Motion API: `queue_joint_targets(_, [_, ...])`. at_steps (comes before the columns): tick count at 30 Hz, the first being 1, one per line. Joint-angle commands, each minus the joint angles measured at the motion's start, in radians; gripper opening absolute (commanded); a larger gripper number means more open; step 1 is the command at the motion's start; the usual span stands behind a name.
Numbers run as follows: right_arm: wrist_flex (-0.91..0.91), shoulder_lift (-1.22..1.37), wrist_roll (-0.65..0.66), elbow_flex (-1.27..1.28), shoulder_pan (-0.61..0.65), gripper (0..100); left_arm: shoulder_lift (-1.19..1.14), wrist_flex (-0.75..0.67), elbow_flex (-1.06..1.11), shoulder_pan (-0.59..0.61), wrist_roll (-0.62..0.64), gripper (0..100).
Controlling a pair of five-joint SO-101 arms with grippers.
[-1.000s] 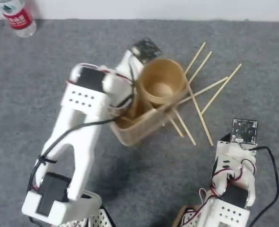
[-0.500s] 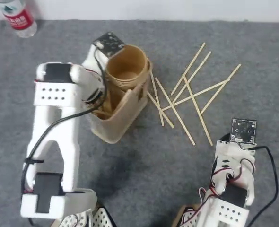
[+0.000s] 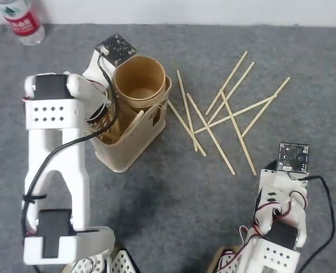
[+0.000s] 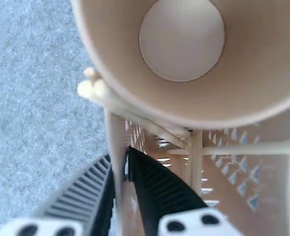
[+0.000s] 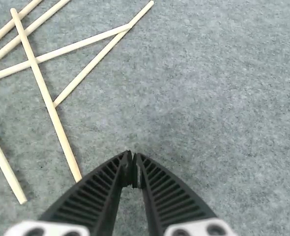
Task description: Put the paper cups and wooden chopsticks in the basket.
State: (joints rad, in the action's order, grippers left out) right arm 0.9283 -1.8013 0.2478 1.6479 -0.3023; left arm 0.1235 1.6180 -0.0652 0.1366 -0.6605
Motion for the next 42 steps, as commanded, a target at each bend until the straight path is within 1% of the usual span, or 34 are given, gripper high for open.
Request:
queue_joint_targets(1, [-0.025, -0.012, 0.015, -0.005, 0.001, 0.8, 0.028, -0.015, -0.059, 0.008, 0.052, 10])
queue_joint_targets(4, [-0.025, -0.012, 0.015, -0.005, 0.001, 0.9, 0.064, -0.044, -0.153, 0.066, 0.184, 26])
queue_joint_targets(5, [-0.025, -0.012, 0.015, -0.003, 0.001, 0.9, 0.075, -0.069, -0.189, 0.078, 0.236, 29])
queue_joint_targets(7, [-0.025, -0.012, 0.015, -0.003, 0.001, 0.9, 0.094, -0.106, -0.265, 0.084, 0.321, 30])
queue_joint_targets(8, [-0.024, -0.012, 0.015, -0.003, 0.001, 0.9, 0.101, -0.112, -0.298, 0.083, 0.344, 30])
queue_joint_targets(10, [-0.024, -0.012, 0.015, -0.003, 0.001, 0.9, 0.120, -0.112, -0.355, 0.078, 0.388, 30])
queue_joint_targets(13, [-0.022, -0.012, 0.015, -0.003, 0.001, 0.9, 0.155, -0.112, -0.404, 0.103, 0.489, 30])
queue_joint_targets(16, [-0.019, -0.012, 0.015, -0.003, 0.001, 0.9, 0.213, -0.112, -0.407, 0.218, 0.569, 30])
queue_joint_targets(18, [-0.018, -0.012, 0.015, -0.003, 0.001, 0.9, 0.247, -0.103, -0.375, 0.347, 0.600, 30])
queue_joint_targets(20, [-0.016, -0.012, 0.015, -0.002, 0.001, 0.9, 0.270, -0.106, -0.303, 0.480, 0.612, 30])
queue_joint_targets(22, [0.007, -0.012, 0.015, -0.005, 0.001, 0.9, 0.282, -0.104, -0.191, 0.583, 0.609, 30])
queue_joint_targets(25, [0.016, -0.012, 0.015, -0.006, 0.001, 0.9, 0.316, -0.077, -0.016, 0.669, 0.563, 30])
queue_joint_targets(27, [0.035, -0.012, 0.015, -0.011, 0.001, 0.9, 0.361, -0.034, 0.094, 0.686, 0.551, 30])
queue_joint_targets(29, [0.038, -0.012, 0.015, -0.012, 0.001, 0.9, 0.419, 0.008, 0.193, 0.677, 0.534, 30])
queue_joint_targets(32, [0.041, -0.012, 0.015, -0.028, 0.005, 0.9, 0.522, 0.021, 0.358, 0.578, 0.526, 30])
queue_joint_targets(34, [0.042, -0.012, 0.015, -0.051, 0.045, 0.9, 0.600, 0.000, 0.492, 0.489, 0.528, 30])
queue_joint_targets(36, [0.068, -0.010, 0.015, -0.098, 0.111, 0.9, 0.689, -0.048, 0.647, 0.402, 0.532, 30])
queue_joint_targets(37, [0.097, -0.010, 0.025, -0.130, 0.145, 0.9, 0.736, -0.080, 0.725, 0.381, 0.540, 30])
queue_joint_targets(40, [0.199, -0.010, 0.103, -0.219, 0.285, 1.0, 0.904, -0.193, 0.975, 0.379, 0.585, 30])
queue_joint_targets(42, [0.245, -0.008, 0.144, -0.265, 0.369, 1.1, 1.017, -0.253, 1.086, 0.420, 0.563, 30])
